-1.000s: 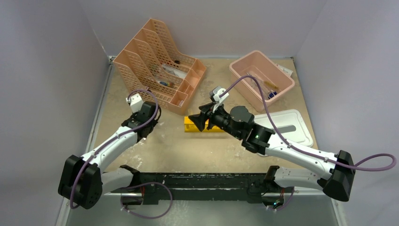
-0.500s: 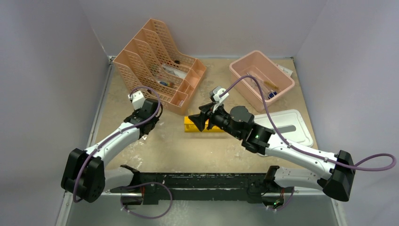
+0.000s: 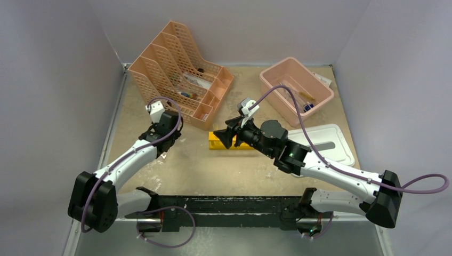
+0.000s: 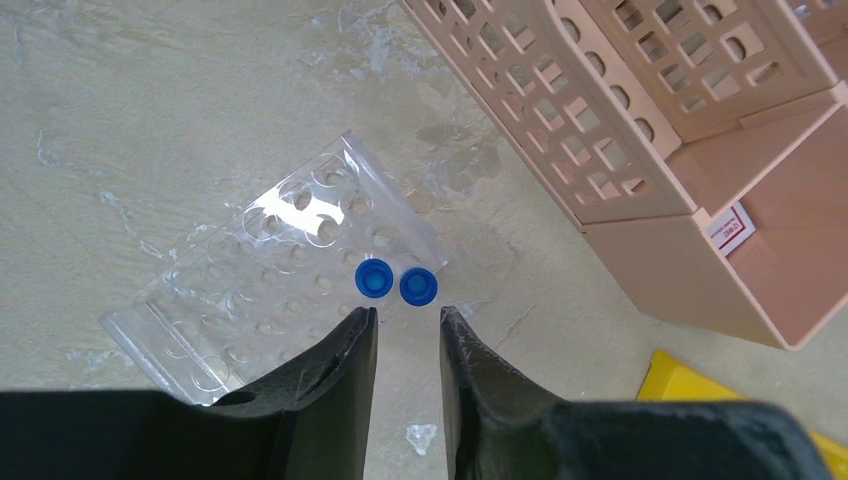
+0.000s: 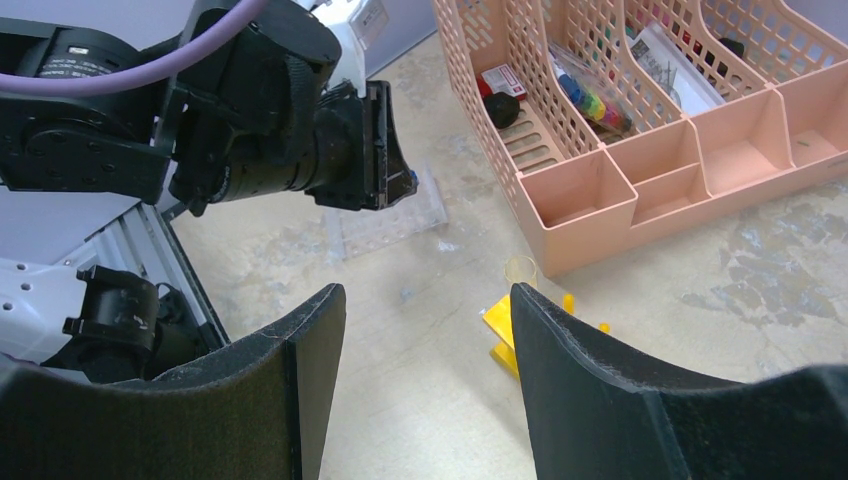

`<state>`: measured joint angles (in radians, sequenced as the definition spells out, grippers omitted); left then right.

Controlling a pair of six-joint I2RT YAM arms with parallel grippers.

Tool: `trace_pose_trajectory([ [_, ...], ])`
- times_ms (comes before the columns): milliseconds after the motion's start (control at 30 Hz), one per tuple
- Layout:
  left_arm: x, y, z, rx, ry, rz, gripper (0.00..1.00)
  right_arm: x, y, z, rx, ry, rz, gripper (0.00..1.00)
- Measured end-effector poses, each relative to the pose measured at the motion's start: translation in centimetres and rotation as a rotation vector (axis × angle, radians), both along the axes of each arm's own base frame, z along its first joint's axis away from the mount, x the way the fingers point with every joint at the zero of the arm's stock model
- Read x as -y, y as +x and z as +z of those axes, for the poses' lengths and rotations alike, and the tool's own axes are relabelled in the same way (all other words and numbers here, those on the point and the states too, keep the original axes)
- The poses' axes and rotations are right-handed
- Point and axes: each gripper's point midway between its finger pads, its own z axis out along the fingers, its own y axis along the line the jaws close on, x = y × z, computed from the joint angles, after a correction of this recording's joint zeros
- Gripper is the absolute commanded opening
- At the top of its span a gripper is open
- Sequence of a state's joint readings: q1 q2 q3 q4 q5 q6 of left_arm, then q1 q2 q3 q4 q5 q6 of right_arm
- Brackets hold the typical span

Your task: Organize the chemistry lab equipment

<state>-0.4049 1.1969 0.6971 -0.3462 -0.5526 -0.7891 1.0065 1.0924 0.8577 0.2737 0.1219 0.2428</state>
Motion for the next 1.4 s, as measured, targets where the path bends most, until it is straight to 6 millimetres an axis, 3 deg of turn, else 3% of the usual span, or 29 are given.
trace_pose_trajectory([
  [267,-0.3,0.2,2.8,0.058,-0.008,0.015,0.51,0.0,0.0,0.0,0.0,0.0,0.0,0.63],
  [333,-0.5,0.6,3.7,0.082,-0.007,0.029,0.49,0.0,0.0,0.0,0.0,0.0,0.0,0.63],
  [467,-1.5,1.0,4.2,0.093,-0.005,0.069,0.36,0.0,0.0,0.0,0.0,0.0,0.0,0.63],
  [833,-5.2,1.5,1.0,-0.013,0.012,0.196,0.18,0.0,0.0,0.0,0.0,-0.001,0.0,0.63],
  [1400,-3.0,1.4,0.1,-0.069,-0.062,0.075,0.18,0.0,0.0,0.0,0.0,-0.001,0.0,0.63],
])
